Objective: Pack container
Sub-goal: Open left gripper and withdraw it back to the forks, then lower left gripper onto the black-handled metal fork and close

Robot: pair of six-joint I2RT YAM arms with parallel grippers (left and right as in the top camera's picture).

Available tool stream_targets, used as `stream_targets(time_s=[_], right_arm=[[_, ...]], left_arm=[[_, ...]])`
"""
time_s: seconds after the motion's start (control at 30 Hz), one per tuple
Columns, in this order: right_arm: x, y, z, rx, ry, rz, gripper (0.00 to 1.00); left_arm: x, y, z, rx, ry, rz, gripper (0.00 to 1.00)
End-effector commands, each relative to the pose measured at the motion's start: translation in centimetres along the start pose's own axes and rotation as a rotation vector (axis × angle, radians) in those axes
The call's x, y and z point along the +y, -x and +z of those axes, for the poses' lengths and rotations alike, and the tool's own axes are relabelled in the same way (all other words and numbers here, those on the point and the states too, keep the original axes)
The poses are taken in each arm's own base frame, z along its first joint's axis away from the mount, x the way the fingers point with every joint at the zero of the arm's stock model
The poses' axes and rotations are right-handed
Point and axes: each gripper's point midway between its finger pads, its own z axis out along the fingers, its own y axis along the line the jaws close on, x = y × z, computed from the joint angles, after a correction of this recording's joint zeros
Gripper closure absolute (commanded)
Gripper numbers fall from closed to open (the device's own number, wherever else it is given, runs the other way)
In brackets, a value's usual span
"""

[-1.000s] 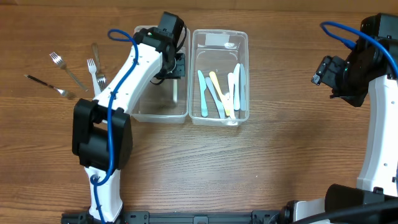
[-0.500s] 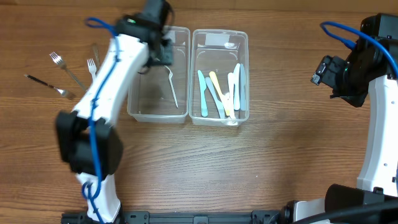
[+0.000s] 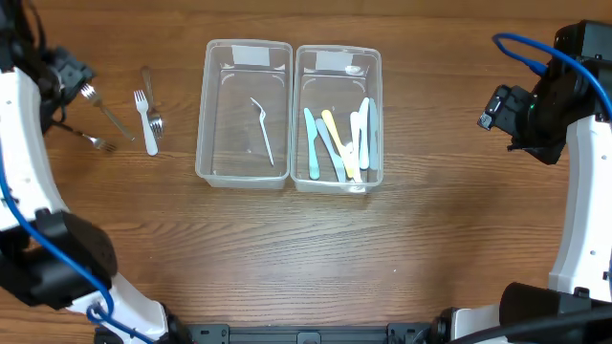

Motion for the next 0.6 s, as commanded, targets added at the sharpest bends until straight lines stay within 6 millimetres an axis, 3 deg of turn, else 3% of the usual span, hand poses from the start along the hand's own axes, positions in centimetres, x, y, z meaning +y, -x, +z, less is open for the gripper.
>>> stream_targets(time_s=[0.0, 0.1, 0.3, 0.37, 0.57], right_arm=[[0.1, 0.1, -0.4, -0.015, 0.011, -0.007, 0.17], [0.1, 0.0, -0.4, -0.012, 0.010, -0.007, 0.17], [0.0, -0.3, -0.4, -0.001, 0.006, -0.007, 0.17], [-0.1, -0.4, -0.4, 0.006, 0.004, -0.007, 0.17], [-0.2, -0.8, -0.4, 0.021, -0.001, -0.006, 0.17]], left_arm=[[2.9, -1.1, 5.7, 0.135, 0.052, -0.117, 0.13], [5.1, -1.4, 9.5, 0.199, 0.111, -0.152, 0.13], [6.2, -2.1, 14.4, 0.259, 0.153, -0.148, 0.10], [6.3, -2.4, 15.7, 0.270, 0.160, -0.148, 0.06], [6.5, -2.9, 18.5, 0.285, 0.176, -0.153, 0.04]])
